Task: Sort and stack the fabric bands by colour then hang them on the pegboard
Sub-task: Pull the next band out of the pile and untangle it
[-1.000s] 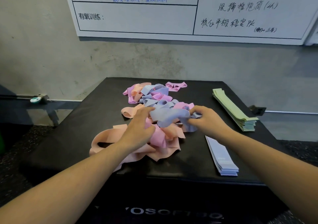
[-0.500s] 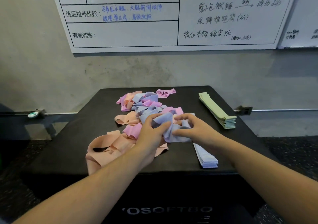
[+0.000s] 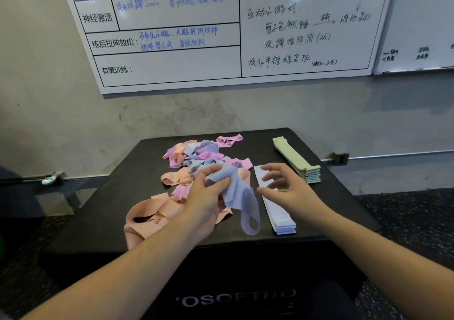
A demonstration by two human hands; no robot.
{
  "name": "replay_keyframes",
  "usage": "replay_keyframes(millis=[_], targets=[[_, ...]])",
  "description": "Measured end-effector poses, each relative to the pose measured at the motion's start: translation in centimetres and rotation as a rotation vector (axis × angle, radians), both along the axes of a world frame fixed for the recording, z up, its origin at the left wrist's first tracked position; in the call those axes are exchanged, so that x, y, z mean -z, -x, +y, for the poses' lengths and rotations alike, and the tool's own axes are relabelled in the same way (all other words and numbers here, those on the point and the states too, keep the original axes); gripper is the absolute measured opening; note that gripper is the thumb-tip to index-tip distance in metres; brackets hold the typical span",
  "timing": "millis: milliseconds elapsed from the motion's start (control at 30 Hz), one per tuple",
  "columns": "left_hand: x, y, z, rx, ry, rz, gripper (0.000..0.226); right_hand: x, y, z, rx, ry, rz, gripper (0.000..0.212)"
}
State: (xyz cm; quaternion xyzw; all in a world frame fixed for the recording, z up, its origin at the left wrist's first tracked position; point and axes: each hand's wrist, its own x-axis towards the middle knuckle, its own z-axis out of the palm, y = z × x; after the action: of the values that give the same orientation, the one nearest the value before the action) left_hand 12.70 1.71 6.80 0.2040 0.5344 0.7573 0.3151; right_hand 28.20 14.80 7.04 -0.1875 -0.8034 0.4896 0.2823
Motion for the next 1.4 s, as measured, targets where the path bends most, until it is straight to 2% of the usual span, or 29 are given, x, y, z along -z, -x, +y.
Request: replay_keyframes(millis=[67,200,267,333,400,467,600,667,733,800,833,933,1033,1067,1100,1233,1333,1400], targets=[[0.0,-0.8,0.1,0.005,0.017,0.0,0.027,0.1,-0.1,-0.7,-0.025,-0.189,0.099,0.034],[-0.7,-2.5,0.2,0.034,0.011,-0.037,0.027,0.2,0.2,-1.5,-0.135,-0.564,0.093,0.046],[-0.9,-2.9,0.2,0.032,0.009,-0.071,0.023,0.5,0.4,-1.4,-0.089,-0.712,0.08,0.04],[-1.1,-3.0,0.1,0.033,0.006,-0.111,0.018,0.7,0.5,-1.2,-0.023,-0.767,0.101,0.029],[-1.1,-2.9,0.0,0.015,-0.007,-0.145,0.019,0.5,0.4,-1.1,0.003,-0.652,0.115,0.019],[-1.0,-3.0,-0.3,0.012,0.006,-0.147,0.016,0.0,0.3,-1.0,0.026,-0.421,0.121,0.006],[-0.4,-3.1,-1.0,0.09,0.162,-0.034,0.011,-1.5,0.1,-1.1,0.02,0.15,0.259,0.01],[-0.2,-3.2,-1.2,0.145,0.252,0.036,0.015,-2.1,0.1,-1.3,0.041,0.276,0.289,0.012],[-0.2,-3.5,-1.2,0.191,0.289,0.036,0.02,-2.4,0.2,-1.4,0.073,0.267,0.278,0.013],[-0.8,-4.1,-1.1,0.25,0.246,-0.002,0.012,-2.4,0.3,-1.5,0.102,0.227,0.262,0.012],[-1.0,-4.4,-1.1,0.271,0.215,-0.003,0.015,-2.5,0.4,-1.7,0.107,0.226,0.26,0.012],[-1.1,-4.9,-0.6,0.22,0.188,0.11,0.037,-2.7,0.9,-2.2,0.103,0.299,0.295,0.013],[-0.9,-5.5,-0.1,0.219,0.214,0.238,0.078,-3.1,1.3,-2.6,0.066,0.353,0.325,0.017],[-0.9,-5.7,0.0,0.224,0.212,0.255,0.079,-3.2,1.3,-2.6,0.062,0.354,0.324,0.016],[-0.6,-5.7,0.2,0.219,0.214,0.263,0.073,-3.4,1.3,-2.7,0.059,0.353,0.325,0.013],[-0.2,-5.9,0.8,0.172,0.191,0.23,0.017,-3.7,1.4,-3.1,0.037,0.394,0.331,0.01],[-0.4,-5.9,0.7,0.157,0.171,0.226,0.008,-3.1,1.4,-2.8,0.046,0.383,0.283,0.006],[-0.5,-5.7,0.3,0.154,0.153,0.193,0.01,-2.4,1.1,-2.5,0.067,0.372,0.191,0.014]])
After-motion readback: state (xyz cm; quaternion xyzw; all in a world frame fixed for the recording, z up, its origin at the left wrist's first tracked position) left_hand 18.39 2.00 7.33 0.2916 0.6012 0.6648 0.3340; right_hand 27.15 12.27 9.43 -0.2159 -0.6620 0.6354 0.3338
